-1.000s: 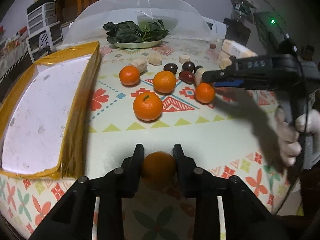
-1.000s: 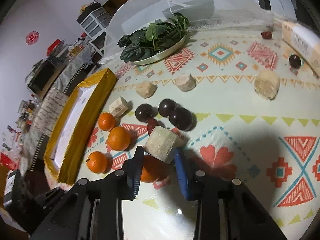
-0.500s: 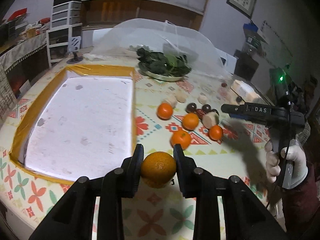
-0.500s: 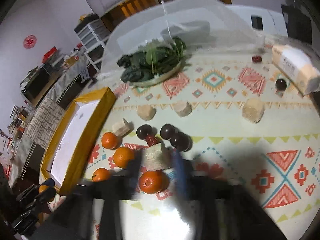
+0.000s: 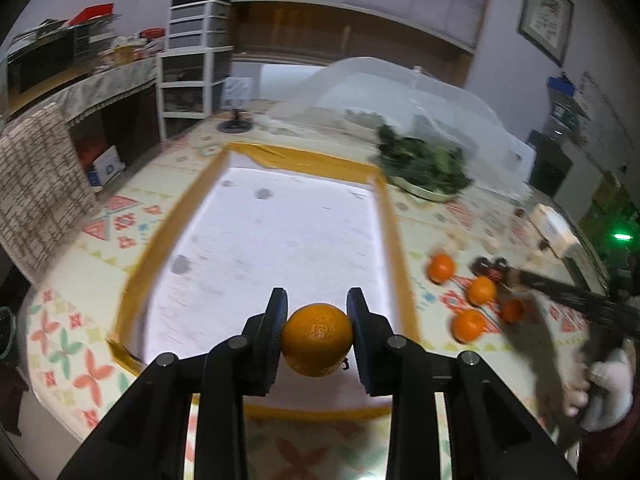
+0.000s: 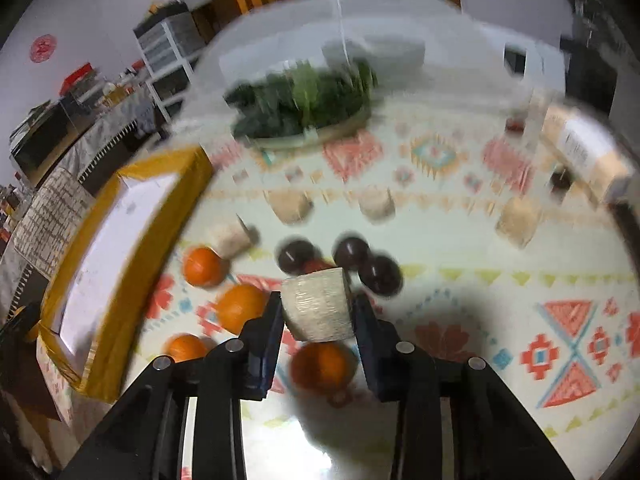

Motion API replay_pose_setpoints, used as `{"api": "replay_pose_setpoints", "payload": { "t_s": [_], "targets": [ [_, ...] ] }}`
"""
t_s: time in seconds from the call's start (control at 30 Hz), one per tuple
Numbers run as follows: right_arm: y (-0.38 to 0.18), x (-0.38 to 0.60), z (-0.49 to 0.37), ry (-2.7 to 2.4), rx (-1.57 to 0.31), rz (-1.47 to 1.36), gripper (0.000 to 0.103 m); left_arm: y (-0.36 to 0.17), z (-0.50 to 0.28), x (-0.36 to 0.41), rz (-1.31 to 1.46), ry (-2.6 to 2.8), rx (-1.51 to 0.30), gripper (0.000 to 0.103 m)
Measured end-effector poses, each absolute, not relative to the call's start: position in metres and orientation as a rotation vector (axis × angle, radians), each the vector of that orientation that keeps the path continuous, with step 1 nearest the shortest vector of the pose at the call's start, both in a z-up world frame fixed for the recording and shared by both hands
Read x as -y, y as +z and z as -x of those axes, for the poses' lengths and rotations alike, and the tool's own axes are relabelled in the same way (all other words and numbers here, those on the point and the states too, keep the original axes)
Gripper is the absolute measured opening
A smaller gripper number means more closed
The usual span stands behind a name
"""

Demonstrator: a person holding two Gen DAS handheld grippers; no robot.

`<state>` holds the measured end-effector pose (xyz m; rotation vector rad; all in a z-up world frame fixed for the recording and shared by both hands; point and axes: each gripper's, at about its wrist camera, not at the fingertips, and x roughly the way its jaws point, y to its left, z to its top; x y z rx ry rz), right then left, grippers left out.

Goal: Organize fruits
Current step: 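Carry the orange into the tray and open the left tool while the right tool releases the cube there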

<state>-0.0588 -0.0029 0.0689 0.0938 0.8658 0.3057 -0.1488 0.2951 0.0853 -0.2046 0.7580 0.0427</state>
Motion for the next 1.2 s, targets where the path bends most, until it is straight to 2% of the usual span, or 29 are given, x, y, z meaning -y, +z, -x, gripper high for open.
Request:
{"api": "replay_pose_setpoints", "payload": {
  "t_s": [0.17, 0.47, 0.53, 0.6, 0.67, 0.7, 0.77, 0.93, 1.03, 1.1, 1.2],
  "targets": [
    [0.101, -0.058, 0.072, 0.589, -0.835, -0.115, 0.038, 0.075, 0.123, -0.329, 0.209, 0.119, -0.784, 0.030],
    [0.060, -0.190, 0.074, 0.834, -0.942, -0.007, 0.038, 0.050, 0.102, -0.378, 0.325, 0.184, -0.879, 0.031],
    [0.050, -0.206, 0.073, 0.832, -0.955, 0.026, 0.039, 0.051, 0.106, -0.386, 0.354, 0.181, -0.874, 0.036],
    [0.042, -0.216, 0.071, 0.828, -0.960, 0.045, 0.039, 0.056, 0.112, -0.390, 0.365, 0.186, -0.853, 0.056],
    [0.040, -0.219, 0.069, 0.816, -0.950, 0.054, 0.041, 0.063, 0.119, -0.392, 0.364, 0.197, -0.826, 0.069],
    [0.041, -0.219, 0.068, 0.814, -0.942, 0.054, 0.045, 0.066, 0.121, -0.393, 0.371, 0.198, -0.815, 0.075],
    [0.046, -0.219, 0.068, 0.815, -0.924, 0.050, 0.053, 0.073, 0.127, -0.396, 0.404, 0.190, -0.793, 0.078],
    [0.077, -0.193, 0.081, 0.800, -0.824, 0.025, 0.054, 0.091, 0.134, -0.387, 0.413, 0.188, -0.769, 0.082],
    [0.098, -0.155, 0.089, 0.724, -0.738, 0.012, 0.066, 0.106, 0.138, -0.362, 0.376, 0.142, -0.749, 0.083],
    [0.107, -0.122, 0.094, 0.665, -0.677, 0.011, 0.078, 0.115, 0.141, -0.340, 0.340, 0.090, -0.737, 0.083],
    [0.111, -0.061, 0.097, 0.536, -0.648, 0.003, 0.083, 0.122, 0.142, -0.301, 0.273, 0.006, -0.736, 0.084]
  ]
}}
